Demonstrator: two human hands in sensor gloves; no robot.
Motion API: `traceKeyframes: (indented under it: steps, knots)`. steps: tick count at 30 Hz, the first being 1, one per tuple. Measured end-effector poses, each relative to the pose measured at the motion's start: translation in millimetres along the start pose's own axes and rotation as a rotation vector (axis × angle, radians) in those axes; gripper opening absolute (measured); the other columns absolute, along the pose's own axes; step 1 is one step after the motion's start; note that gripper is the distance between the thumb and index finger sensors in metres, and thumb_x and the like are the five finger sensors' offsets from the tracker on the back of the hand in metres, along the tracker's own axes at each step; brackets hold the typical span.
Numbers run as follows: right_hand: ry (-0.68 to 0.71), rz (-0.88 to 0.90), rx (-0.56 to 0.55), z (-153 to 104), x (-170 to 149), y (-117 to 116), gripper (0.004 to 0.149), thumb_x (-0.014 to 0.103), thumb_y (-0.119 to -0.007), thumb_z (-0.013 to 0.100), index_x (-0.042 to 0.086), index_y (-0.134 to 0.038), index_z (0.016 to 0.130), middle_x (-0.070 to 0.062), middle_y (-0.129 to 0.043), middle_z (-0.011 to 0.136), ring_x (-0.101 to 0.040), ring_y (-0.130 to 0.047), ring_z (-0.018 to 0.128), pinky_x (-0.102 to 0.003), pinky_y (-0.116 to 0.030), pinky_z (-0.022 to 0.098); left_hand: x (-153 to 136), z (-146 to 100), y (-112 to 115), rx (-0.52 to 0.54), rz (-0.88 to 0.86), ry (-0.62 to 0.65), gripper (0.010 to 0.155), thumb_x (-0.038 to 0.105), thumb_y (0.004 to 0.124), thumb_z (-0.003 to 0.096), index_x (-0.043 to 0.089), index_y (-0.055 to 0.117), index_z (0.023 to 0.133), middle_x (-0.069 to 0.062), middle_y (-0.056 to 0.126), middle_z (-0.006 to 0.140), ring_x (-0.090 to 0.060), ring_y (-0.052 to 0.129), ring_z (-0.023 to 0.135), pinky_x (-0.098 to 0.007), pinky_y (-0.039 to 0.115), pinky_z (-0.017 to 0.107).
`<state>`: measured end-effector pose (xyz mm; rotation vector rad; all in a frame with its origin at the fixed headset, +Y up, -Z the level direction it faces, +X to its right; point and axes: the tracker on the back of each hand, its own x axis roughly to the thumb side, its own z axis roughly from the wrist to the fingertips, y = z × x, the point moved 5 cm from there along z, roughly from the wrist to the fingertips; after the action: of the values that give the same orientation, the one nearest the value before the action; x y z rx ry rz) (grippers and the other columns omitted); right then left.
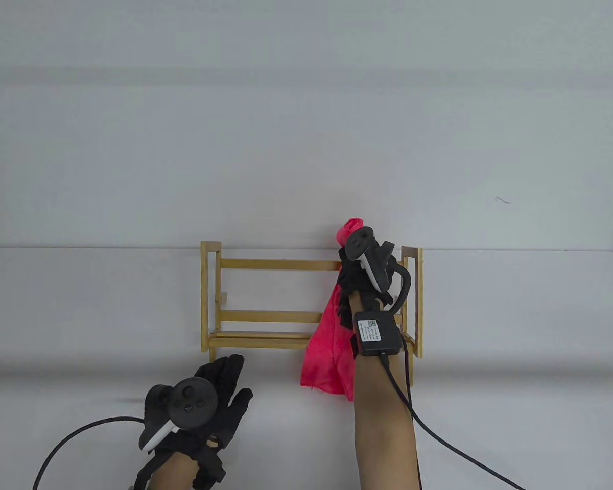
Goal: Hang square towel on book rack
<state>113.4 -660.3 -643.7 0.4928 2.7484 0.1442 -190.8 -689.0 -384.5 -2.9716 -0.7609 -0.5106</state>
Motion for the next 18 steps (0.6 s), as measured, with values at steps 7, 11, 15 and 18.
traceKeyframes:
  steps: [7,11,15,18]
  knots:
    - [0.004,0.008,0.048,1.2,0.9,-5.2,0.075,0.06,-0.069,0.044,0.034,-0.035,0.105,0.004,-0.043,0.11,-0.025,-0.048,0.107,-0.049,-0.038,0.08,-3.6,-1.1,-0.9,0.0,0.007,-0.029,0.066,0.043,0.068,0.0568,0.011,0.041,0.108,-0.022,0.046,0.107,-0.048,0.051,0.096,-0.061,0.053,0.068]
    - [0.018,0.014,0.059,-0.6,1.3,-4.5,0.08,0.06,-0.071,0.042,0.032,-0.03,0.105,0.002,-0.036,0.111,-0.027,-0.042,0.108,-0.052,-0.034,0.08,-3.7,-1.5,-1.8,0.002,0.01,-0.036,0.066,0.043,0.068,0.0569,0.011,0.041,0.108,-0.022,0.047,0.106,-0.048,0.051,0.096,-0.061,0.053,0.068]
    - [0.027,0.027,0.048,-2.9,2.6,2.0,0.083,0.061,-0.071,0.042,0.031,-0.027,0.106,0.002,-0.032,0.112,-0.027,-0.04,0.109,-0.052,-0.033,0.08,-4.3,-1.6,-2.6,0.007,0.005,-0.036,0.066,0.043,0.068,0.0569,0.011,0.042,0.108,-0.022,0.047,0.106,-0.048,0.052,0.096,-0.061,0.053,0.068]
    - [0.028,0.037,0.043,-3.9,3.0,7.8,0.082,0.06,-0.071,0.043,0.031,-0.027,0.106,0.002,-0.033,0.112,-0.027,-0.041,0.109,-0.051,-0.034,0.08,-4.2,-1.7,-2.4,0.002,0.006,-0.036,0.066,0.043,0.068,0.057,0.011,0.042,0.108,-0.022,0.048,0.106,-0.048,0.052,0.096,-0.061,0.053,0.068]
